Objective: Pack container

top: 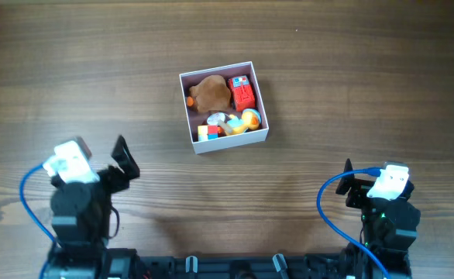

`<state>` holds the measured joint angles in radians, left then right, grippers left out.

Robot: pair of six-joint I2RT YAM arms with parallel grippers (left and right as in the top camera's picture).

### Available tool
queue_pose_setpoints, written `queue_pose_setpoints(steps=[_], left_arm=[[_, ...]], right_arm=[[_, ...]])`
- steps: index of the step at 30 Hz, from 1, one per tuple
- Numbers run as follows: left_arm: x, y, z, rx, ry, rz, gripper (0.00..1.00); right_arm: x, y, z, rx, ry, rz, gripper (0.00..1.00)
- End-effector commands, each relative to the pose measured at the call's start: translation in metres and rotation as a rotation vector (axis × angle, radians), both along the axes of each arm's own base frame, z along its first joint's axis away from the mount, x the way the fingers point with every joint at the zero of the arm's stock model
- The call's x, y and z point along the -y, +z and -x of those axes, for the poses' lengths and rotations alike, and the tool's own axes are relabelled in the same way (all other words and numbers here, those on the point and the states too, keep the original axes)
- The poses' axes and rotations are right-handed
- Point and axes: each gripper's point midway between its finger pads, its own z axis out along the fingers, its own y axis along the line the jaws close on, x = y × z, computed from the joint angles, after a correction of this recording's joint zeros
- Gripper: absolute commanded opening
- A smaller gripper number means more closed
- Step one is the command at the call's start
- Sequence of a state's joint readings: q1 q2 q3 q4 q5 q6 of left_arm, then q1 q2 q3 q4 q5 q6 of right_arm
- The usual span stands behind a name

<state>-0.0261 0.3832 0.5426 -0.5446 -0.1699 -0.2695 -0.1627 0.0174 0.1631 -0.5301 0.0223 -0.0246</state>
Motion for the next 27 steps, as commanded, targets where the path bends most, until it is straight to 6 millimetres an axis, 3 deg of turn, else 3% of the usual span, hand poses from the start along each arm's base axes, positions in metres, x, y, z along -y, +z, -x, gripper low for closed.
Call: queue_pose_setpoints(steps=[1,9,17,27], left_arm=[[0.009,-0.031,0.007,0.039,-0.046,0.027,1.0],[0.011,-0.054,0.011,0.153,-0.05,0.05,1.0],[0.024,-0.084,0.006,0.106,-0.103,0.054,1.0],[0.025,-0.082,0.004,0.118,-0.11,0.054,1.0]], right_arm=[[-0.002,-0.002,0.0,0.005,0.01,-0.007,1.0],[-0.002,-0.002,0.0,0.005,0.01,-0.006,1.0],[-0.002,-0.002,0.0,0.005,0.01,-0.007,1.0],[-0.002,-0.002,0.0,0.005,0.01,-0.007,1.0]])
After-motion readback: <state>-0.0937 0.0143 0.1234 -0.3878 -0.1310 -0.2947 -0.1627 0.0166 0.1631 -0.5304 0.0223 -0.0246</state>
